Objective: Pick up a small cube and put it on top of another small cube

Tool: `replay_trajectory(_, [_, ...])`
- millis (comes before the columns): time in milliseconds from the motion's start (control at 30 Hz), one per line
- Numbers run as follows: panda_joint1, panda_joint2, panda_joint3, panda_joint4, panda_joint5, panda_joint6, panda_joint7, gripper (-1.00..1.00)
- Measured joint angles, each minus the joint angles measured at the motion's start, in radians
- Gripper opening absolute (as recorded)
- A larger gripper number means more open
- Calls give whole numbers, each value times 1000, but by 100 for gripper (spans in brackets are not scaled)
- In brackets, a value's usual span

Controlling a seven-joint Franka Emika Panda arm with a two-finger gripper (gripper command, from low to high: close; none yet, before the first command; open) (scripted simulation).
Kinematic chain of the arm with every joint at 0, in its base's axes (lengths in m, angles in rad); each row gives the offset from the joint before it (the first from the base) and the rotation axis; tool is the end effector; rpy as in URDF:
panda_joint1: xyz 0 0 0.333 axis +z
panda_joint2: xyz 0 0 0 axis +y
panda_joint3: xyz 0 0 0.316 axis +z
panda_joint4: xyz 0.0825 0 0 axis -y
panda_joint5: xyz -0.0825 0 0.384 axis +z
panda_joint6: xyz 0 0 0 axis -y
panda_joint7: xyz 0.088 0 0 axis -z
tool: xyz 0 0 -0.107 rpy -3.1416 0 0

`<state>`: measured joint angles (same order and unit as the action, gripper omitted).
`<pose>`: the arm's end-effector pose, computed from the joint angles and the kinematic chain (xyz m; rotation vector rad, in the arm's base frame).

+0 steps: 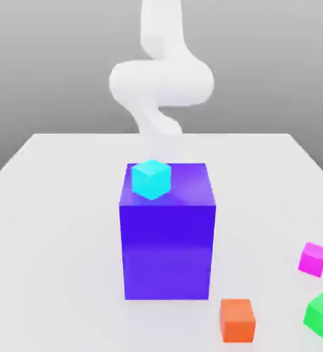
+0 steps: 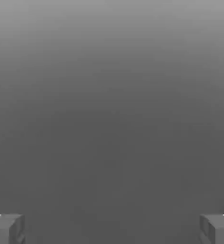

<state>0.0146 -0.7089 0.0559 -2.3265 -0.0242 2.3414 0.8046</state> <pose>0.3801 0.0336 0.6686 -2.5523 0.9658 -0.9718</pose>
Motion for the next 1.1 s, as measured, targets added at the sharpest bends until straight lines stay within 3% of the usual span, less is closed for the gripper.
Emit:
replay_trajectory(433, [102,477,274,-138,-153,216,43,0])
replay_trajectory(800, [286,867,413,-256,-242,401,52,0])
replay_trajectory(867, [313,931,409,-259,-276,439,72,0])
replay_trajectory(1033, [429,1078,270,-225,-427,540,186,0])
replay_trajectory(1067, [459,1105,235,-218,-449,561,202,-100])
replay_trajectory(1100, [459,1105,235,-218,-449,561,202,-100])
